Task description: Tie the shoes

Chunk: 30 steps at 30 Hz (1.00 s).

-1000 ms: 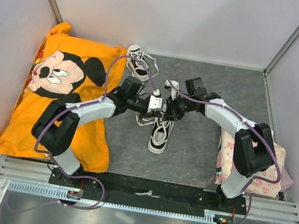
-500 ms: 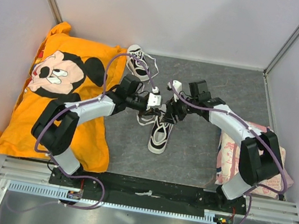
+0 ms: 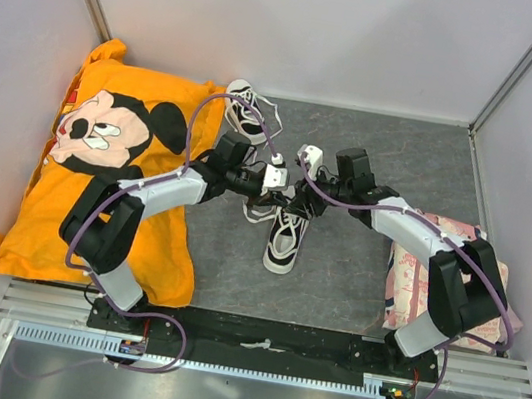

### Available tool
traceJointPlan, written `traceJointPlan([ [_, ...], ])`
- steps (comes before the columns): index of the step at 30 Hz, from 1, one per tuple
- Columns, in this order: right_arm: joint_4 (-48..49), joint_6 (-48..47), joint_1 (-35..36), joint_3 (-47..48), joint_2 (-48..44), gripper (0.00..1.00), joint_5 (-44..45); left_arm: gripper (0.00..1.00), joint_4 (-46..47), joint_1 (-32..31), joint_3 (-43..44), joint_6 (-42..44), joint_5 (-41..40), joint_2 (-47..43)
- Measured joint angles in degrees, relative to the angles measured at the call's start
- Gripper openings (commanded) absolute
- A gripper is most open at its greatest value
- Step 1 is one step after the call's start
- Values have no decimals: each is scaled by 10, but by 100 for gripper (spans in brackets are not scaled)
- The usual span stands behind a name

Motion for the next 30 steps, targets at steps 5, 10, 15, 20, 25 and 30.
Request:
traceJointPlan([
  [5,22,14,4,-7,0,24,-1,1,-7,2,3,0,-2,1],
  [10,25,16,9,-9,0,0,-3,7,-8,7,5,0,-4,1],
  [15,30,12,8,-13,0,0,0,25,-12,10,5,0,-1,1],
  [20,33,11,8,-21,0,0,2,33,-30,19,5,3,-1,1],
  [25,35,11,8,-24,-5,0,3,34,-42,23,5,6,-2,1],
  [30,37,11,8,-25,-11,0,3,32,-42,23,6,7,-2,4],
])
